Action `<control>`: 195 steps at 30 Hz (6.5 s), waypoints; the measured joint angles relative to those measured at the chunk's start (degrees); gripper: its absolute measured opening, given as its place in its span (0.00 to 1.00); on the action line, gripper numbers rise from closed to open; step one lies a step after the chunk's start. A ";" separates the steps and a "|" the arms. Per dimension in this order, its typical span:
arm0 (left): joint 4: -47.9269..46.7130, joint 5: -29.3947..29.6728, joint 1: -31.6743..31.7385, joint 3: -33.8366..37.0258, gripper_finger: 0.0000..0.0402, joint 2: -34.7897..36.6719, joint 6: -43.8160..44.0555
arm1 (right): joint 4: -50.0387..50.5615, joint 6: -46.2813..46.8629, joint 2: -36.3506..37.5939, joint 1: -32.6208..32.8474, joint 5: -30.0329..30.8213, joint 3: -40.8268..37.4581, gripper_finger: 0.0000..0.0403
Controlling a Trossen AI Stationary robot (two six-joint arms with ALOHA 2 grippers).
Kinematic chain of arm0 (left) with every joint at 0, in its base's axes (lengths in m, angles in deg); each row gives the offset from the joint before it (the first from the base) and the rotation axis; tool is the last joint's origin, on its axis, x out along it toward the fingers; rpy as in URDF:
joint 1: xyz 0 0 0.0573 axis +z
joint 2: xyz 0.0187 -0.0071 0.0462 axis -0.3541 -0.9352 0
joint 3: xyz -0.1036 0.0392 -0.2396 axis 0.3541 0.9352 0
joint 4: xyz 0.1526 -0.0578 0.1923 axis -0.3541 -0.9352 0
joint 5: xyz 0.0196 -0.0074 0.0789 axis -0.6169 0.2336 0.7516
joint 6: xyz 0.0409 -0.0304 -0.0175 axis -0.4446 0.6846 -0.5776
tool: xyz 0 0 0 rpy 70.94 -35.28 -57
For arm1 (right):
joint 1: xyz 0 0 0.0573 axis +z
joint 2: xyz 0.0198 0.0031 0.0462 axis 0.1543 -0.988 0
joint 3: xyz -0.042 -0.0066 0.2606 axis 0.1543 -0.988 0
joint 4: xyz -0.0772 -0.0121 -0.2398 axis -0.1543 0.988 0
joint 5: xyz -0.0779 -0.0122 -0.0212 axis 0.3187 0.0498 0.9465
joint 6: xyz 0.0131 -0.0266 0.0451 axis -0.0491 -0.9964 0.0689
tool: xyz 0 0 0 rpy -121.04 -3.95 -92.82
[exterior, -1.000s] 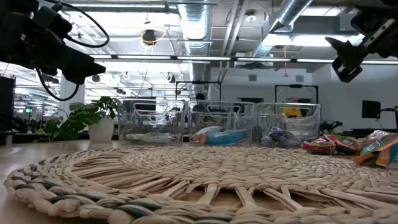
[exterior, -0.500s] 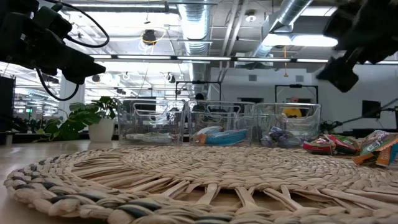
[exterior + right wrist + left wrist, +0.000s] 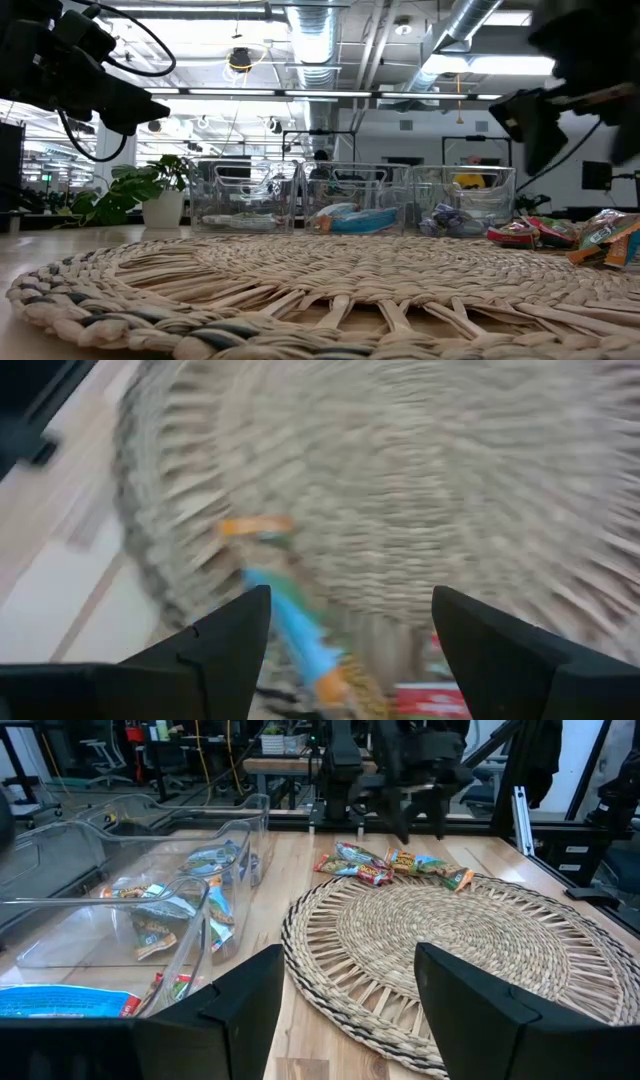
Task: Pick and place Granola Bars by type
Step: Put the yellow granola bar into the middle transparent bin, then put the red granola bar into the left transparent bin
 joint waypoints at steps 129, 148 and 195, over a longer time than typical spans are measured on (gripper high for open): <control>0.02 -0.01 -0.01 0.00 0.55 0.02 0.00 | -19.95 -7.23 -13.32 -24.68 19.64 10.22 0.70; 0.00 0.01 0.00 0.00 0.55 0.01 0.00 | 33.21 5.04 -8.15 -13.47 7.13 14.18 0.70; 0.01 0.00 -0.01 0.00 0.55 -0.13 0.00 | 29.09 16.87 -11.35 -8.70 1.08 11.38 0.11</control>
